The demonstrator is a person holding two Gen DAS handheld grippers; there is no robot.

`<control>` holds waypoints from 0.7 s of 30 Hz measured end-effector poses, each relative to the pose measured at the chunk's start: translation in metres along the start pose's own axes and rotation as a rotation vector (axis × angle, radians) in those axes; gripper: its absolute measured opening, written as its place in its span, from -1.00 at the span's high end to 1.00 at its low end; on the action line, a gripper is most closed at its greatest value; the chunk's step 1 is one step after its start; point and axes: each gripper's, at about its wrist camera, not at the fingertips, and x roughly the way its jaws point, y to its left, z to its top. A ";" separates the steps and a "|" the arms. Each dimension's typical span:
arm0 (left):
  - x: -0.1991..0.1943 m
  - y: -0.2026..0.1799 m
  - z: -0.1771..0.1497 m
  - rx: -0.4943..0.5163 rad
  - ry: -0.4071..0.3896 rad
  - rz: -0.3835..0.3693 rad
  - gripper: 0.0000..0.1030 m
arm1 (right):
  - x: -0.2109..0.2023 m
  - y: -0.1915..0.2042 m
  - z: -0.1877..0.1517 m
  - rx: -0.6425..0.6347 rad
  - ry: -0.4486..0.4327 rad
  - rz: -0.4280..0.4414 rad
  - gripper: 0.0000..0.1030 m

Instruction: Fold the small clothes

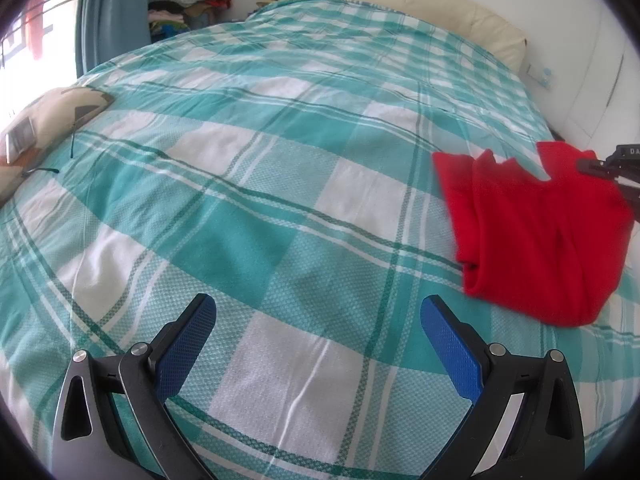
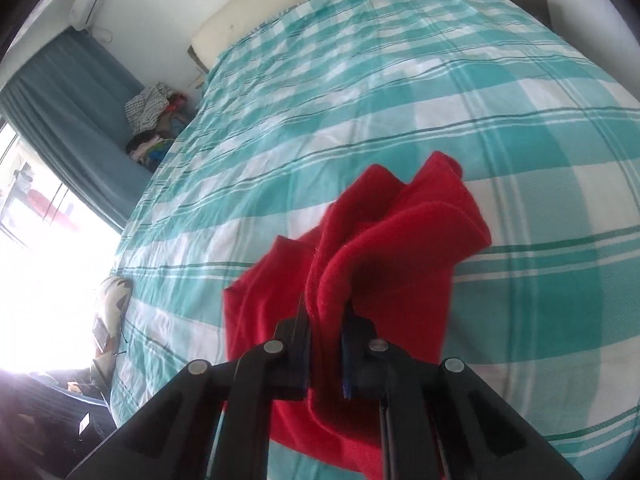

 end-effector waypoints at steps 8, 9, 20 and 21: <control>0.014 0.018 0.004 -0.094 0.064 -0.004 -0.99 | 0.114 0.078 -0.044 -0.045 0.121 0.049 0.69; 0.014 0.019 0.004 -0.096 0.064 0.000 -0.98 | 0.123 0.077 -0.049 -0.021 0.151 0.109 0.57; 0.014 0.013 0.003 -0.093 0.067 -0.013 -0.99 | 0.050 0.085 -0.064 -0.307 0.100 0.171 -0.20; 0.015 0.012 0.002 -0.090 0.071 -0.012 -0.99 | 0.055 0.087 -0.074 -0.329 0.132 0.174 -0.19</control>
